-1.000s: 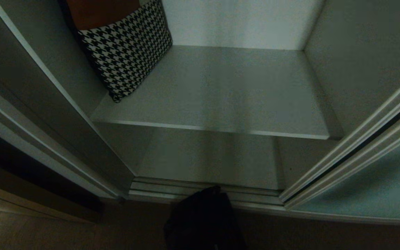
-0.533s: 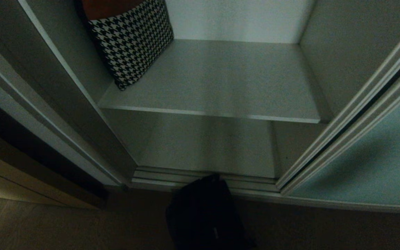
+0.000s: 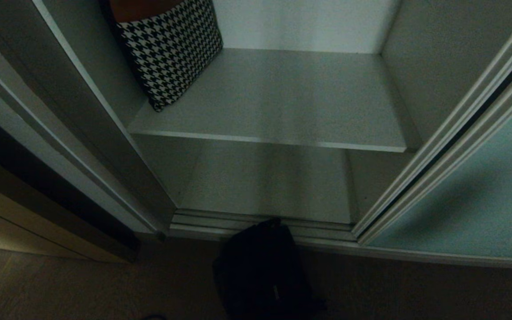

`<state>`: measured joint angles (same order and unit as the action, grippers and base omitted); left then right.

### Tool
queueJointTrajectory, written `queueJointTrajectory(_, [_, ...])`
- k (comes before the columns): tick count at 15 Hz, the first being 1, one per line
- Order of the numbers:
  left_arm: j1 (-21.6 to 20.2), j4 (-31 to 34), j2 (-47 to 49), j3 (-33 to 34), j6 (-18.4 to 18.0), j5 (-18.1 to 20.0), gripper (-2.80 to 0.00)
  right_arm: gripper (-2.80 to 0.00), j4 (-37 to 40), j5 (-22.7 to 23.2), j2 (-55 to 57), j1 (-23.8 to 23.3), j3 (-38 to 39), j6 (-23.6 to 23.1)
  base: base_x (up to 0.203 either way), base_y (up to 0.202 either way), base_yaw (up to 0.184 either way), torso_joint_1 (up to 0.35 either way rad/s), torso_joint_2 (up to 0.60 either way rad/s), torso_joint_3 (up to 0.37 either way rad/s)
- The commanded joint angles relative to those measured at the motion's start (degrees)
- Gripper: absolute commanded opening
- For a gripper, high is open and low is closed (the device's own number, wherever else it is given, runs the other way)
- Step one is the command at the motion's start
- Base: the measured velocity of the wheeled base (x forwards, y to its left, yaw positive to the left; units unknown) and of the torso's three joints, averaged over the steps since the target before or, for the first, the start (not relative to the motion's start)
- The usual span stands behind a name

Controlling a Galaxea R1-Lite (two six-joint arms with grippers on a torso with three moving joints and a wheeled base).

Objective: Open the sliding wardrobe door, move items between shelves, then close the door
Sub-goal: Place the bag on the lower shelf

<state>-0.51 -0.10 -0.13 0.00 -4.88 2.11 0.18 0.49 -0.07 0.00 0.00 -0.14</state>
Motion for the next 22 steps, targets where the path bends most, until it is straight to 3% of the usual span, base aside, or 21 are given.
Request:
queueJointTrajectory(1, [-0.02,-0.14,0.13,0.00,0.04,0.00,-2.80,-2.80,-0.01,0.04,0.07,0.00,0.00,-0.04,0.000,0.000,0.000,0.000,0.00,0.000])
queueJointTrajectory(22, [-0.02,0.27,0.13,-0.18,0.04,0.09,-2.80,-2.80,-0.01,0.04,0.07,0.00,0.00,-0.04,0.000,0.000,0.000,0.003,0.00,-0.172])
